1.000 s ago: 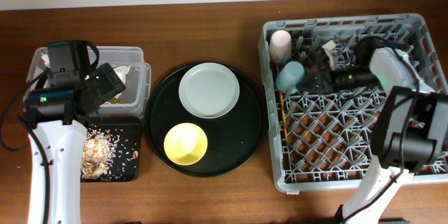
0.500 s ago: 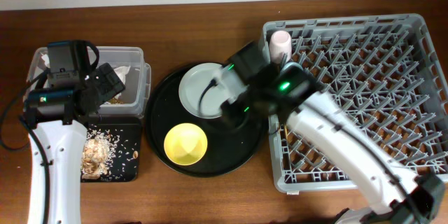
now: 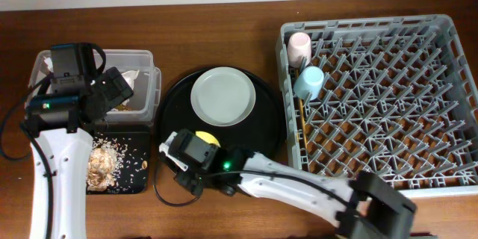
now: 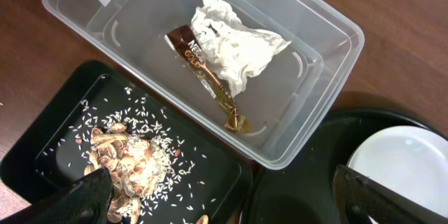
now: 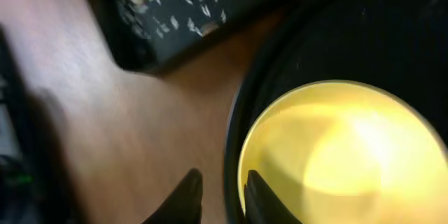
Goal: Sort waste into correct bins and load items into the dishwasher rack
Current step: 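Move the right gripper to the yellow bowl and grasp its rim, then carry the yellow bowl to the rack and set it beside the blue cup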
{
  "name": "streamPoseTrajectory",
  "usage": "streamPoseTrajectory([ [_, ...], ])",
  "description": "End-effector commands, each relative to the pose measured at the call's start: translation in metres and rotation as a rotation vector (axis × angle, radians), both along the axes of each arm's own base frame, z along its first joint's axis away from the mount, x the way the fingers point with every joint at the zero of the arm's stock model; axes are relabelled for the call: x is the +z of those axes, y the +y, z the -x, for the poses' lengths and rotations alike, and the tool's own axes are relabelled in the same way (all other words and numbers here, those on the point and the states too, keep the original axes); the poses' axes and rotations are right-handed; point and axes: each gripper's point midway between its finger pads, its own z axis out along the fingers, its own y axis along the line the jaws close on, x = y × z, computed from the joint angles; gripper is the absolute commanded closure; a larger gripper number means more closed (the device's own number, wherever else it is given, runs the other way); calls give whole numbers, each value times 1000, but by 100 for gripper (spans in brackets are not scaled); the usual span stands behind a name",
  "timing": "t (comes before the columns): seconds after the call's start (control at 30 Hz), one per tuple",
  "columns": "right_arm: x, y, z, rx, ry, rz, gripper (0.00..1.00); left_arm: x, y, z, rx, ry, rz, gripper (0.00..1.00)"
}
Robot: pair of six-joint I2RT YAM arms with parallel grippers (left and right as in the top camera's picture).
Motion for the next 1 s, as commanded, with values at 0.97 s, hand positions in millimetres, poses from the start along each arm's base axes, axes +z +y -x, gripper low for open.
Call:
streamPoseTrajectory([
  [0.97,197,-272,-108,-196,483,-973,96,6,1,-1,10,-19,3,1],
])
